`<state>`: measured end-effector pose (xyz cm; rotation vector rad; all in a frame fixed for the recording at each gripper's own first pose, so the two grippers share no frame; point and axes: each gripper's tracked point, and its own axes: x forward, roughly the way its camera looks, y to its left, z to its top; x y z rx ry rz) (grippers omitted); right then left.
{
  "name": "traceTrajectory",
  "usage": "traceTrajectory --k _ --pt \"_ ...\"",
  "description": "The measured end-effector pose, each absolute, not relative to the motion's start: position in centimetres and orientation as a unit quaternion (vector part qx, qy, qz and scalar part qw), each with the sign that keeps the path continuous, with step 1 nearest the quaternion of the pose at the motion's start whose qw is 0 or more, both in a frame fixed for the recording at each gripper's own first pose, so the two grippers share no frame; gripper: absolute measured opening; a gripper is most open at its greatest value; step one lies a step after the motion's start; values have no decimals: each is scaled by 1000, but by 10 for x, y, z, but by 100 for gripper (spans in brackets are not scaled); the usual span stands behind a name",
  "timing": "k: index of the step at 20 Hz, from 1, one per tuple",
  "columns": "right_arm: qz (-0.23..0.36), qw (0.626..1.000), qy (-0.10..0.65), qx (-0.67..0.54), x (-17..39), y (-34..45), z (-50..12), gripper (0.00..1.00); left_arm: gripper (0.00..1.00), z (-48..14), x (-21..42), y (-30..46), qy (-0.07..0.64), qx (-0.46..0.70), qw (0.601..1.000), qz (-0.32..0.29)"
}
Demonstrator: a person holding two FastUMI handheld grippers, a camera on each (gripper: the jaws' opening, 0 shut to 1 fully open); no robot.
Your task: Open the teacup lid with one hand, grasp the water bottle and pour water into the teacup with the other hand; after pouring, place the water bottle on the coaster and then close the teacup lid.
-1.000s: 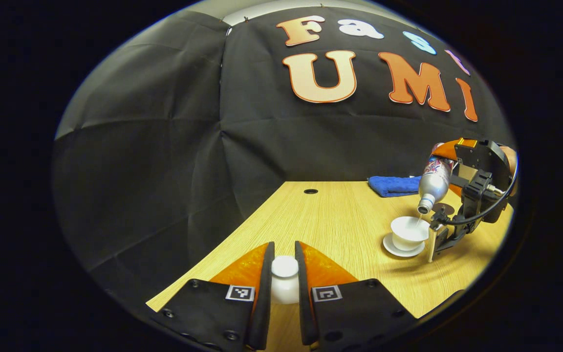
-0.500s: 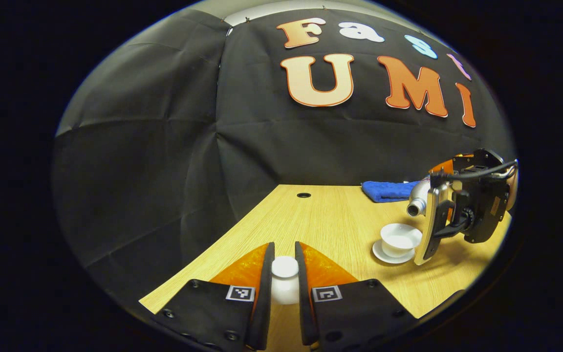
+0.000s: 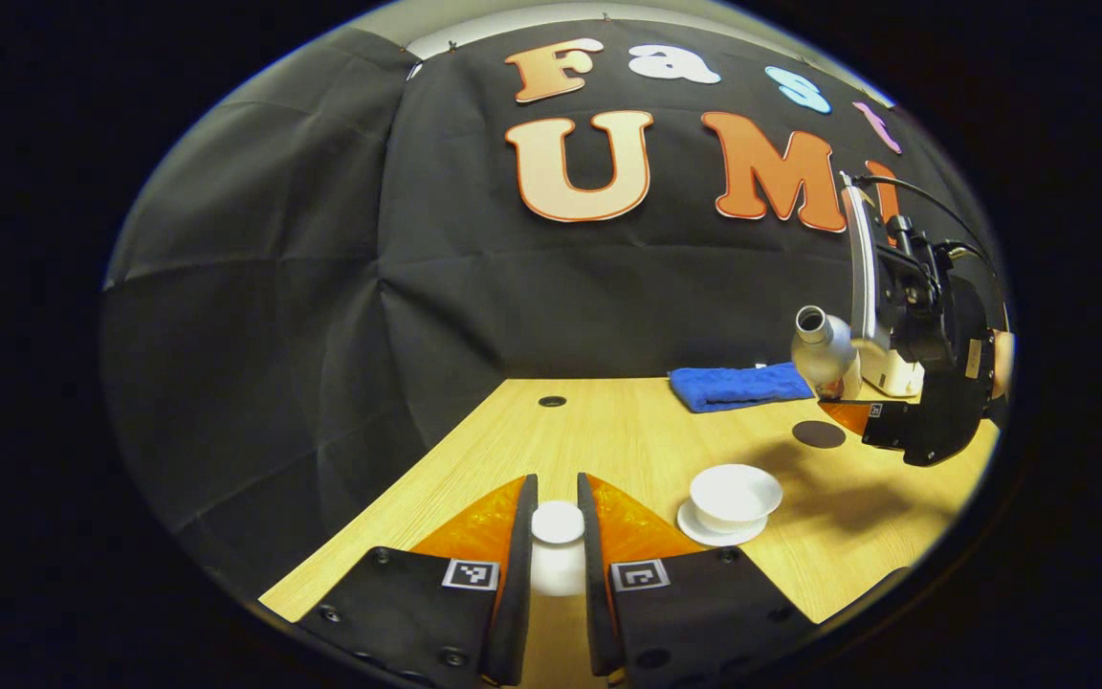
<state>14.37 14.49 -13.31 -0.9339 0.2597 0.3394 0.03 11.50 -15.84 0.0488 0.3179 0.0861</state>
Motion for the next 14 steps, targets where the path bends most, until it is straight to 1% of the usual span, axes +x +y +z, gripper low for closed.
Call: traceTrajectory --k 3,5,8,13,14 --pt "158 897 149 -384 156 126 -147 78 29 -152 14 90 152 26 988 23" --pt "143 917 156 -338 166 114 -155 78 29 -152 26 70 148 29 989 5" --pt "143 938 176 -261 172 104 -165 78 29 -155 43 43 147 24 989 -19" --pt "135 956 192 -179 183 88 -172 78 29 -160 61 2 146 6 988 -54" --pt "136 957 198 -163 186 85 -174 78 31 -163 63 -5 149 5 987 -58"
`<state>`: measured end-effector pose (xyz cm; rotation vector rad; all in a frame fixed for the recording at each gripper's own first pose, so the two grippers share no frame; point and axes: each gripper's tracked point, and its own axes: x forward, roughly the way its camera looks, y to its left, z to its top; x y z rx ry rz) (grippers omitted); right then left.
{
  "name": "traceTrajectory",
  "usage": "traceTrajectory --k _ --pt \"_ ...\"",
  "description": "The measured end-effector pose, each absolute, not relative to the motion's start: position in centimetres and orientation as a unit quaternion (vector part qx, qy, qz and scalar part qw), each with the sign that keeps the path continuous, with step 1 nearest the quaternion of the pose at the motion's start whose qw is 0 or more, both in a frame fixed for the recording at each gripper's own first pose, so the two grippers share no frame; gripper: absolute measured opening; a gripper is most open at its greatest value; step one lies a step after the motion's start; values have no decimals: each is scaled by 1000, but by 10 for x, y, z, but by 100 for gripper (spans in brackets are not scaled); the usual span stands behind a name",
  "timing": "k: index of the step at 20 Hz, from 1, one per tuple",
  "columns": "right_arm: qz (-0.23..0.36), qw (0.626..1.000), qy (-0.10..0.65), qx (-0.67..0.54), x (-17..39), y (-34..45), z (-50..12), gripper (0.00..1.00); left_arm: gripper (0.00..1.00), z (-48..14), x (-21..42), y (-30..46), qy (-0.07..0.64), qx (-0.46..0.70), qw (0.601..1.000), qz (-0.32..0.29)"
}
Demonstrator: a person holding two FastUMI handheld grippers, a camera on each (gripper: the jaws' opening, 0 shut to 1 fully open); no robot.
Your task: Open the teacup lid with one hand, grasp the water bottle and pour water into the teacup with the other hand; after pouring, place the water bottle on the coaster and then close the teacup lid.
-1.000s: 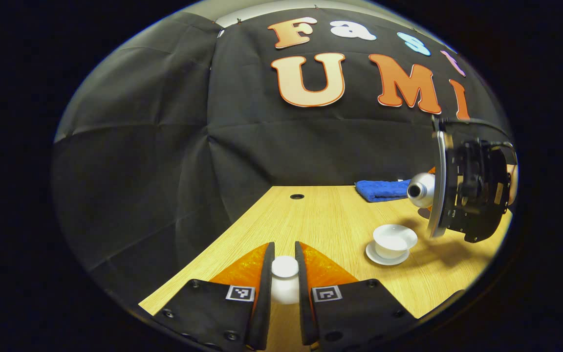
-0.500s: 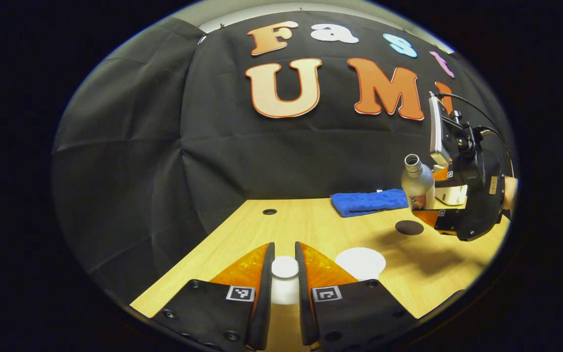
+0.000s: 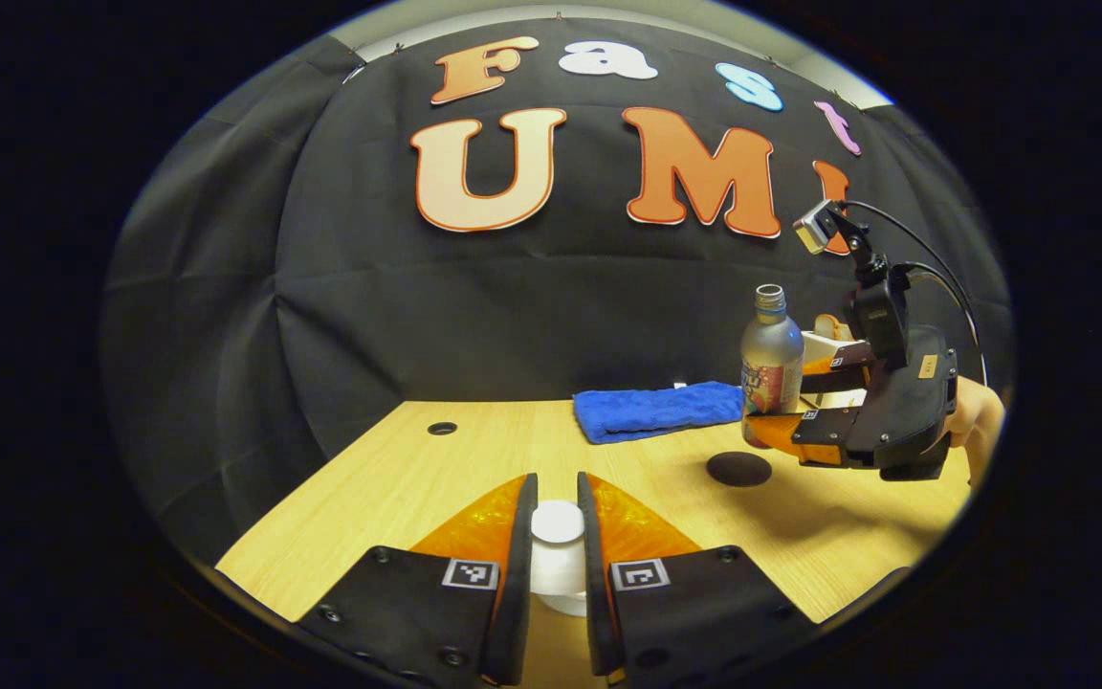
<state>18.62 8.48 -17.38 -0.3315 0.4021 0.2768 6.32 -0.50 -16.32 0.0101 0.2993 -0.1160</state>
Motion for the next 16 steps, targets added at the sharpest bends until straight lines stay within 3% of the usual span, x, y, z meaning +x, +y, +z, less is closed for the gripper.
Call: traceTrajectory --k 16 --pt "151 960 226 -63 203 64 -213 79 29 -225 72 -25 200 14 978 -54"
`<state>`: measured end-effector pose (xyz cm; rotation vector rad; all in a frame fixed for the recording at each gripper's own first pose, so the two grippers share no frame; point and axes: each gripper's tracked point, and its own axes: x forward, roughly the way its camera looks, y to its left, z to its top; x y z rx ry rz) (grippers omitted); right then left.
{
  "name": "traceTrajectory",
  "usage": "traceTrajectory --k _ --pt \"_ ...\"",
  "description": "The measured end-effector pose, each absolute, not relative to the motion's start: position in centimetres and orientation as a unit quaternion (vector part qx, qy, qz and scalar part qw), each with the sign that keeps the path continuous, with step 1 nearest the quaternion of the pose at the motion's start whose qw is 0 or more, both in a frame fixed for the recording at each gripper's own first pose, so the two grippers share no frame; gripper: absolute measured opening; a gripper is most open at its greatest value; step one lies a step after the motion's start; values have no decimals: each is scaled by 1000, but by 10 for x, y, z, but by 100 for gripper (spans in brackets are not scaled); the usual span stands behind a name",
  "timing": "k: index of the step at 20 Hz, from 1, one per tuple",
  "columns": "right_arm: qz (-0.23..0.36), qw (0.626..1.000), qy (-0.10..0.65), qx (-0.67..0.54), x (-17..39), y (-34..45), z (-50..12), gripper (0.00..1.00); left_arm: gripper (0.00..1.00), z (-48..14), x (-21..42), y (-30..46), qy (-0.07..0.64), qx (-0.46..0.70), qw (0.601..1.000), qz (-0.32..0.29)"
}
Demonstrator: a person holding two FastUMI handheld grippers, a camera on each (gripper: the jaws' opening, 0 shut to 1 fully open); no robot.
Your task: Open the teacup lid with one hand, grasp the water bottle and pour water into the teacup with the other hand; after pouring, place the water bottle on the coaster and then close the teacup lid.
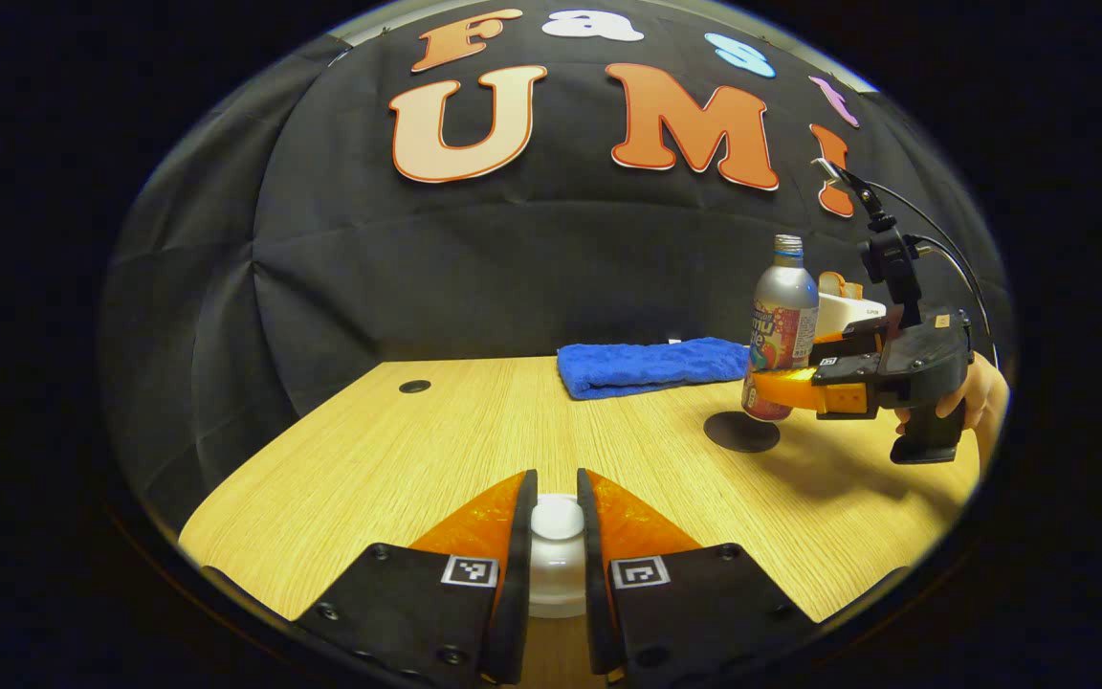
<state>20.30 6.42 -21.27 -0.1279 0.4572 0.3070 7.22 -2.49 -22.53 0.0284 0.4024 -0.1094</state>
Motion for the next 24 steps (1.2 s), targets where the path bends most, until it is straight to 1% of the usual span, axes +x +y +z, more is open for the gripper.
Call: traceTrajectory --k 5,6,7,8,10,11,12,15,16,17,18,20,22,24 --pt "151 960 232 -45 206 67 -219 79 30 -228 73 -24 205 14 977 -56" --pt "156 959 236 -32 208 70 -224 78 33 -229 71 -24 205 16 977 -56" --pt "159 958 240 -21 209 71 -228 78 39 -228 72 -24 203 15 977 -55" --pt "160 957 241 -13 212 73 -228 78 36 -229 71 -25 203 11 978 -55" --pt "156 958 241 -9 215 72 -229 79 37 -229 70 -24 204 4 977 -54" --pt "154 958 242 -8 216 71 -230 78 50 -228 69 -25 203 2 978 -54" --pt "152 958 245 -6 216 71 -233 78 48 -228 68 -24 203 2 978 -55" --pt "158 950 268 7 213 76 -247 78 63 -222 67 -29 196 0 979 -63" --pt "158 949 274 4 213 78 -252 78 65 -219 67 -28 191 0 980 -62" --pt "158 949 272 1 214 78 -252 75 71 -216 68 -27 186 0 981 -60" --pt "157 950 270 2 215 79 -252 78 75 -212 66 -27 181 0 982 -57" --pt "157 950 269 5 216 79 -253 78 82 -207 66 -24 172 2 984 -52" --pt "155 950 272 10 217 78 -254 78 82 -198 66 -21 163 3 986 -45" --pt "143 948 284 7 216 73 -259 81 89 -190 67 -18 152 1 988 -37"
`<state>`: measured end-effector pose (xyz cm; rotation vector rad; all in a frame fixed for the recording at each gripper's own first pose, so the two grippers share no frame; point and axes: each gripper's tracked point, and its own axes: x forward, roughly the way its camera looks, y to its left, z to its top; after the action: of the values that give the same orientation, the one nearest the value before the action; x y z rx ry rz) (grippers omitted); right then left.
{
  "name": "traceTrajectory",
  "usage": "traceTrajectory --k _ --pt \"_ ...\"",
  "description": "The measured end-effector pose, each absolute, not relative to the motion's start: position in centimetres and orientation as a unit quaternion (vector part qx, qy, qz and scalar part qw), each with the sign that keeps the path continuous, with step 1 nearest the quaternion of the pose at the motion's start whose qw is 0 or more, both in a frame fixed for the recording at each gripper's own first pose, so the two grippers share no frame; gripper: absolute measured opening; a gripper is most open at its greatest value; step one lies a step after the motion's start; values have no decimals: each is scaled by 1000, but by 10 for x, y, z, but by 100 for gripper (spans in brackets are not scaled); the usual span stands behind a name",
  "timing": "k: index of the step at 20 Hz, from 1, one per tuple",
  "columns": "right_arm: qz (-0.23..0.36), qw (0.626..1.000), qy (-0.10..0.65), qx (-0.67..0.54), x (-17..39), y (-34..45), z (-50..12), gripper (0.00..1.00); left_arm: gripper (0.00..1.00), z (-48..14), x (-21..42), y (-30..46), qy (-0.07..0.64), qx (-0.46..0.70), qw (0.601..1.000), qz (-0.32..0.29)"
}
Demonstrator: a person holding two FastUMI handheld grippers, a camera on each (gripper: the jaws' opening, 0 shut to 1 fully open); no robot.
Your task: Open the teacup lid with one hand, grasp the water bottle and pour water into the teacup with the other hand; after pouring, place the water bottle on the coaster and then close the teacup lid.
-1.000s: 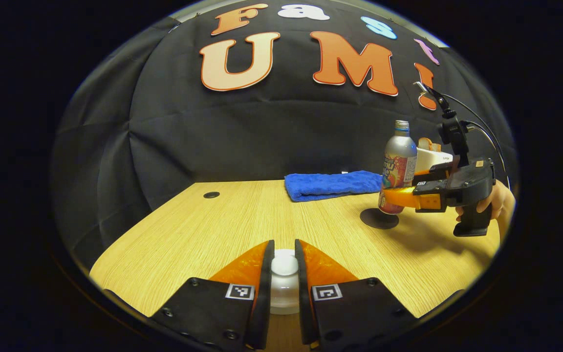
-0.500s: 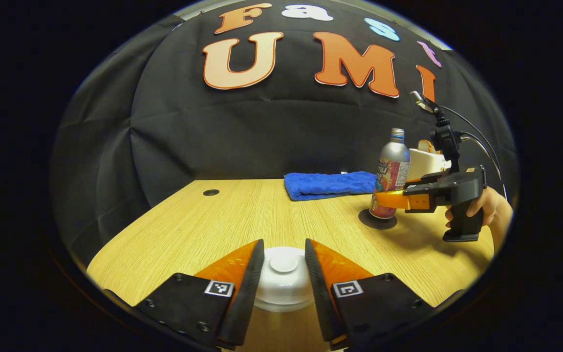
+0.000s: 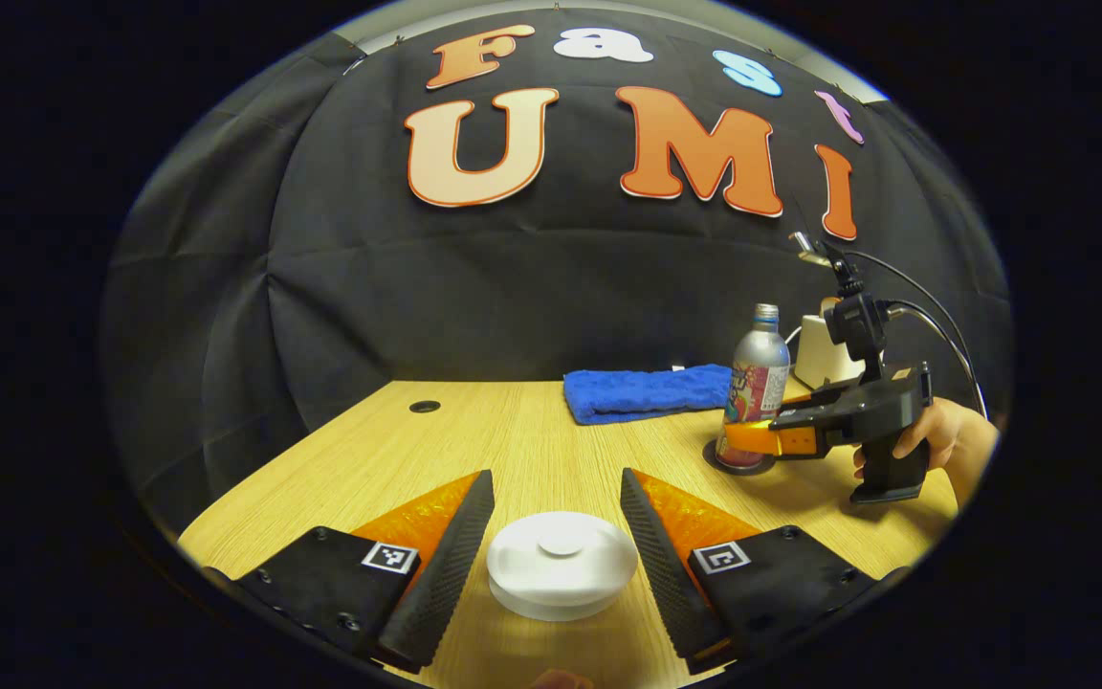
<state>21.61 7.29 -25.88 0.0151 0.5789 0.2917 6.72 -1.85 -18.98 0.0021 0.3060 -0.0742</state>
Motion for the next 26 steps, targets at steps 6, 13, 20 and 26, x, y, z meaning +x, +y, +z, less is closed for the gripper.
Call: traceTrajectory --k 6,13,20,26 --pt "135 954 268 -15 196 61 -234 98 91 -175 59 -17 133 -10 991 -27" --pt "133 969 210 -17 139 44 -177 98 89 -137 44 -26 98 -16 995 -27" --pt "113 987 113 -22 84 24 -98 98 96 -84 26 -36 68 -1 997 -20" --pt "82 994 74 5 46 -1 -61 99 100 -53 11 -53 45 6 999 -21"
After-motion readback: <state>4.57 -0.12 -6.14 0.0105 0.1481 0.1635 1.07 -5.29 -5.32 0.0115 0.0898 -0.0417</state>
